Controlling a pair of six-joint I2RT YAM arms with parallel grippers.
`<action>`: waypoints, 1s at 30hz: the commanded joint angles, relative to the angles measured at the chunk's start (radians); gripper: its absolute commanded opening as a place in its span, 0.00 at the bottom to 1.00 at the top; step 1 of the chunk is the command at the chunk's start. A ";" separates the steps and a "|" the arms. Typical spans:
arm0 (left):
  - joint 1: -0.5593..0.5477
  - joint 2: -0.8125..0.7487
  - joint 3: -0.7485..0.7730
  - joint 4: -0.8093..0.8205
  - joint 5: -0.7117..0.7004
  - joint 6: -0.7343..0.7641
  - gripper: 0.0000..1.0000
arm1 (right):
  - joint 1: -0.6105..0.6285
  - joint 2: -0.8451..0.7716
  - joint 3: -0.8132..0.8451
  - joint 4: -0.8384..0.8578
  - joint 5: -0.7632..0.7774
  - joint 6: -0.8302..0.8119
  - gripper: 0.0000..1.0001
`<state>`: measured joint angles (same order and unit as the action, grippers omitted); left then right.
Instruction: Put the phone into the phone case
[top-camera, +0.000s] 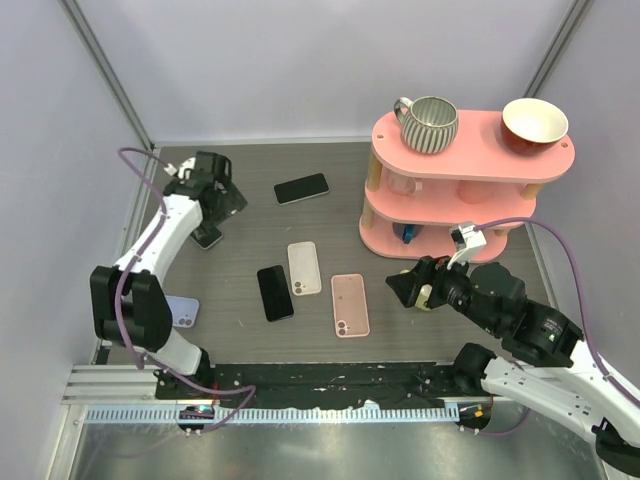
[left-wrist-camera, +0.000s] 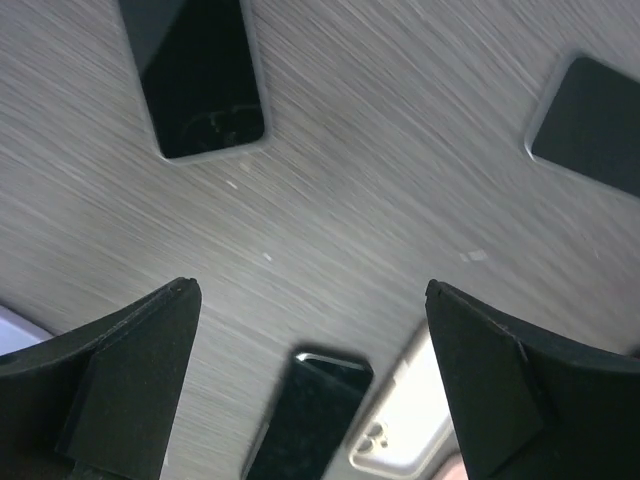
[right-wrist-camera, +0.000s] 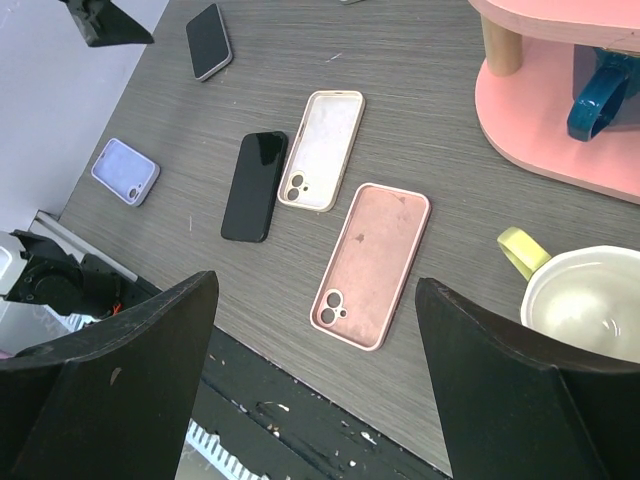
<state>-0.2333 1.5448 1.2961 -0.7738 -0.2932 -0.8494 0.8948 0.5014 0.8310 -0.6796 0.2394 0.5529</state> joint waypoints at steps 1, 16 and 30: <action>0.135 0.090 0.081 -0.045 -0.052 0.076 1.00 | 0.004 -0.015 0.011 0.020 0.018 0.001 0.86; 0.354 0.321 0.137 0.037 0.107 0.064 0.98 | 0.003 -0.012 0.042 0.000 0.029 -0.025 0.86; 0.371 0.422 0.152 0.070 0.130 0.072 1.00 | 0.004 0.000 0.043 0.009 0.024 -0.010 0.86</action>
<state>0.1394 1.9568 1.4212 -0.7372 -0.1787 -0.7769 0.8948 0.4953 0.8444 -0.6945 0.2527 0.5434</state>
